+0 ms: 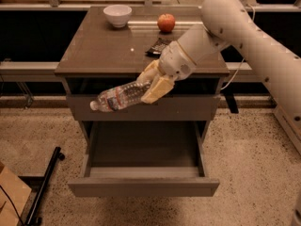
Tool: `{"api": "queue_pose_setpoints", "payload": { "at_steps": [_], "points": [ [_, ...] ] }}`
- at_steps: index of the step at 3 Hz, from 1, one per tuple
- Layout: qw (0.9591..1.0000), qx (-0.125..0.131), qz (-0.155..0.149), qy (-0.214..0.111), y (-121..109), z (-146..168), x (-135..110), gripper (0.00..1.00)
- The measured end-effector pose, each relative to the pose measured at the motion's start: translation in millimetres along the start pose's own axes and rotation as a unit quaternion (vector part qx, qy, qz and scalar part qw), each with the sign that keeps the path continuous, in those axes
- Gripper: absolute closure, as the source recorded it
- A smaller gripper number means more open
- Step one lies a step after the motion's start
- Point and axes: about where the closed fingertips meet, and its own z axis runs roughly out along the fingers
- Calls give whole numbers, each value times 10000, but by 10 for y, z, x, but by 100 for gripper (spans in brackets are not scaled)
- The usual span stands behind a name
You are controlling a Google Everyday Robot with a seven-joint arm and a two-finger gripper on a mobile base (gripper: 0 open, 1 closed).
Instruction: Place water bottle into middle drawer
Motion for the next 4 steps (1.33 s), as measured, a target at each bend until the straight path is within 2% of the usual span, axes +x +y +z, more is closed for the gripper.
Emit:
{"api": "queue_pose_setpoints", "payload": {
  "at_steps": [1,2,3,4],
  "points": [
    [9978,-331,10,574,-38,320,220,100],
    [9958,-314,244,821,-16,544,543,100],
    [9941,-45,591,909,26,654,918,100],
    [9912,338,894,916,98,646,1247,100]
  ]
}}
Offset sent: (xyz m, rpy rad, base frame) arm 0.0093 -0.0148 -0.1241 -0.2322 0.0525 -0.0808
